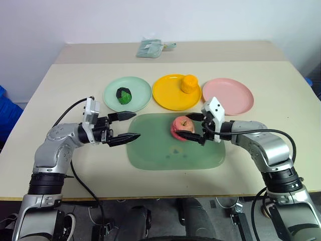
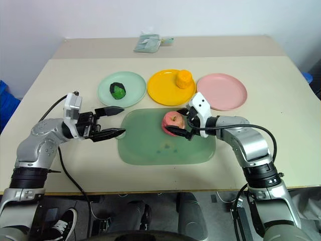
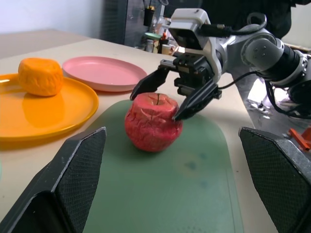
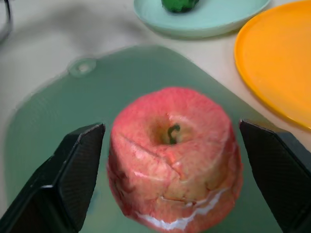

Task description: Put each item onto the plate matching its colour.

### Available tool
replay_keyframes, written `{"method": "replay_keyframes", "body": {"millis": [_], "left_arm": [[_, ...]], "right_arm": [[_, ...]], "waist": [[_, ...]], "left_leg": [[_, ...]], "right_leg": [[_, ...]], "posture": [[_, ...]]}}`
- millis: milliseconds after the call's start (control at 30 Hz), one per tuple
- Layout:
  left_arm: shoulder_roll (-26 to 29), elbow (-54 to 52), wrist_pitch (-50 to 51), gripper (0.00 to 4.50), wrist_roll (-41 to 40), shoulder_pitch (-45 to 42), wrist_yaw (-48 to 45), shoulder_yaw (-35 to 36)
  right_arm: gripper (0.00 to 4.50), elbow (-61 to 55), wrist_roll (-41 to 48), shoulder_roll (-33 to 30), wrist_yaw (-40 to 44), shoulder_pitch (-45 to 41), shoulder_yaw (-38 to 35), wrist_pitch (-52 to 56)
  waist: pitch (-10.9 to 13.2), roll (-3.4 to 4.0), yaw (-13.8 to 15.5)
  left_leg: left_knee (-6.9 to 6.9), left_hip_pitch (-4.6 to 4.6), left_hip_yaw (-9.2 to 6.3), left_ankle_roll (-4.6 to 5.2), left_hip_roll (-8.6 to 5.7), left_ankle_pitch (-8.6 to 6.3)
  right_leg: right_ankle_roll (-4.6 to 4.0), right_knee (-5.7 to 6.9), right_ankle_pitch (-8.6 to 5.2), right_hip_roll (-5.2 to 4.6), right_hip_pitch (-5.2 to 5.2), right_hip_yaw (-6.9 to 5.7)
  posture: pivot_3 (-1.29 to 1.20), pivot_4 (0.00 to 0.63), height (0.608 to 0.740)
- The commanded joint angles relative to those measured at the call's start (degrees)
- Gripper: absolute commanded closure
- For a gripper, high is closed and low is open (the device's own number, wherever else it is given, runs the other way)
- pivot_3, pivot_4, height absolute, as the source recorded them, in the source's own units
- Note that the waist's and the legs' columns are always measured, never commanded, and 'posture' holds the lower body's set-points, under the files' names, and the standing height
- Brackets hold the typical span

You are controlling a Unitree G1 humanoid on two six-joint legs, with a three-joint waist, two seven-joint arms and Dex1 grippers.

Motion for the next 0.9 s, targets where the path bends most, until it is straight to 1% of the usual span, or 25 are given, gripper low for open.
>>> {"method": "replay_keyframes", "body": {"millis": [33, 133, 167, 200, 267, 333, 500, 567, 633, 767, 800, 833, 867, 900], "left_arm": [[0.2, -1.8, -1.1, 0.00, -0.4, 0.2, 0.3, 1.2], [0.3, -2.0, -1.3, 0.00, -0.4, 0.5, 0.5, 1.3], [0.3, -2.0, -1.4, 0.00, -0.4, 0.5, 0.5, 1.2], [0.3, -2.0, -1.4, 0.00, -0.4, 0.5, 0.5, 1.2], [0.5, -2.0, -0.9, 0.00, -0.7, 0.5, 0.0, 1.0], [0.7, -1.4, -2.4, 0.00, 0.6, 0.4, -0.9, 0.2], [-0.3, -0.4, -4.6, 0.00, 2.4, -0.5, -1.4, -0.9], [-1.1, -0.3, -5.5, 0.00, 2.8, -1.0, -1.3, -1.4], [-1.9, -0.2, -6.8, 0.00, 3.6, -1.5, -1.2, -2.1], [-3.5, 1.1, -11.6, 0.00, 6.3, -2.3, -0.9, -3.0], [-3.8, 1.2, -11.8, 0.00, 6.3, -2.4, -0.8, -3.0], [-4.0, 1.3, -11.8, 0.00, 6.2, -2.5, -0.6, -3.0], [-4.0, 1.4, -12.1, 0.00, 6.3, -2.5, -0.6, -3.0], [-4.0, 1.4, -12.5, 0.00, 6.5, -2.4, -0.7, -3.1]], "right_arm": [[0.01, 1.6, -2.4, -0.2, 0.0, 0.3, 0.7, -2.7], [0.75, 1.2, -0.9, 0.6, 0.0, 0.1, -1.1, -2.4], [1.14, 1.0, 0.6, 1.2, -0.8, -0.4, -2.9, -1.5], [1.27, 1.1, 1.6, 1.7, -1.4, -1.0, -4.5, -1.0], [1.27, 2.5, 2.8, 2.1, -2.8, -2.3, -8.1, -1.5], [1.27, 6.1, 3.1, 2.6, -6.1, -4.4, -12.4, -2.1], [1.27, 17.8, -2.4, 0.9, -15.7, -9.4, -18.8, -9.9], [1.27, 23.7, -5.4, -0.1, -20.0, -11.2, -20.1, -13.2], [1.27, 28.0, -7.4, -0.6, -22.0, -12.1, -20.0, -15.4], [1.27, 31.5, -8.6, 0.6, -22.4, -13.0, -19.3, -18.3], [1.27, 32.1, -7.3, 1.2, -22.0, -13.4, -20.2, -17.7], [0.27, 32.4, -6.7, 1.5, -21.6, -13.6, -20.5, -17.4], [0.02, 32.6, -7.4, 1.4, -21.8, -13.5, -20.2, -18.1], [0.02, 32.6, -7.5, 1.4, -21.8, -13.4, -20.2, -18.4]], "waist": [[0.0, -0.03, 0.0], [0.0, -0.05, 0.0], [0.0, -0.05, 0.0], [0.0, -0.05, 0.0], [0.0, -0.05, 0.1], [0.0, -0.04, 0.1], [0.0, -0.04, 0.1], [0.0, -0.04, 0.1], [0.0, -0.04, 0.0], [0.0, -0.04, -0.4], [0.0, -0.03, -0.4], [0.0, -0.03, -0.5], [0.0, -0.03, -0.5], [0.0, -0.03, -0.4]], "left_leg": [[0.00, 0.00, 0.00, 0.00, 0.00, 0.00], [0.01, 0.04, -0.01, 0.00, 0.00, 0.00], [0.01, 0.05, -0.01, 0.00, 0.00, 0.00], [0.01, 0.05, -0.02, 0.00, 0.00, 0.00], [0.01, 0.04, -0.02, 0.00, 0.00, 0.00], [0.01, 0.02, -0.02, 0.00, -0.01, 0.00], [-0.02, 0.01, -0.01, 0.00, -0.01, 0.00], [-0.02, 0.00, -0.01, 0.01, -0.02, 0.00], [-0.02, -0.01, 0.03, 0.02, -0.03, -0.01], [-0.05, 0.00, 0.06, 0.03, -0.01, -0.01], [-0.05, 0.01, 0.08, 0.03, 0.01, -0.01], [-0.05, 0.02, 0.10, 0.03, 0.01, -0.01], [-0.06, 0.02, 0.09, 0.03, 0.03, -0.01], [-0.06, 0.02, 0.09, 0.03, 0.03, -0.01]], "right_leg": [[0.00, 0.00, 0.00, 0.00, 0.00, 0.00], [0.00, -0.02, 0.00, 0.00, 0.05, 0.00], [0.00, -0.02, 0.00, 0.00, 0.06, 0.00], [0.00, -0.02, 0.00, 0.00, 0.06, 0.00], [0.00, -0.01, 0.00, 0.00, 0.05, 0.00], [0.00, -0.01, 0.00, -0.01, 0.04, 0.00], [0.00, -0.02, 0.00, -0.01, 0.04, 0.00], [0.00, -0.02, 0.00, -0.01, 0.04, 0.00], [0.00, -0.03, 0.00, -0.03, 0.04, 0.00], [0.00, -0.03, 0.00, -0.02, 0.03, 0.02], [0.00, -0.03, 0.00, -0.01, 0.03, 0.03], [0.00, -0.01, 0.00, 0.00, 0.02, 0.05], [0.00, -0.01, 0.00, 0.01, 0.02, 0.06], [0.00, 0.00, 0.00, 0.01, 0.02, 0.06]], "posture": [[0.00, 0.150, 0.740], [0.00, 0.150, 0.740], [0.00, 0.150, 0.740], [0.00, 0.150, 0.740], [0.00, 0.150, 0.740], [0.00, 0.150, 0.740], [0.00, 0.150, 0.740], [0.00, 0.150, 0.740], [0.00, 0.150, 0.740], [0.00, 0.150, 0.740], [0.00, 0.150, 0.740], [0.00, 0.150, 0.740], [0.00, 0.150, 0.740], [0.00, 0.150, 0.740]]}}
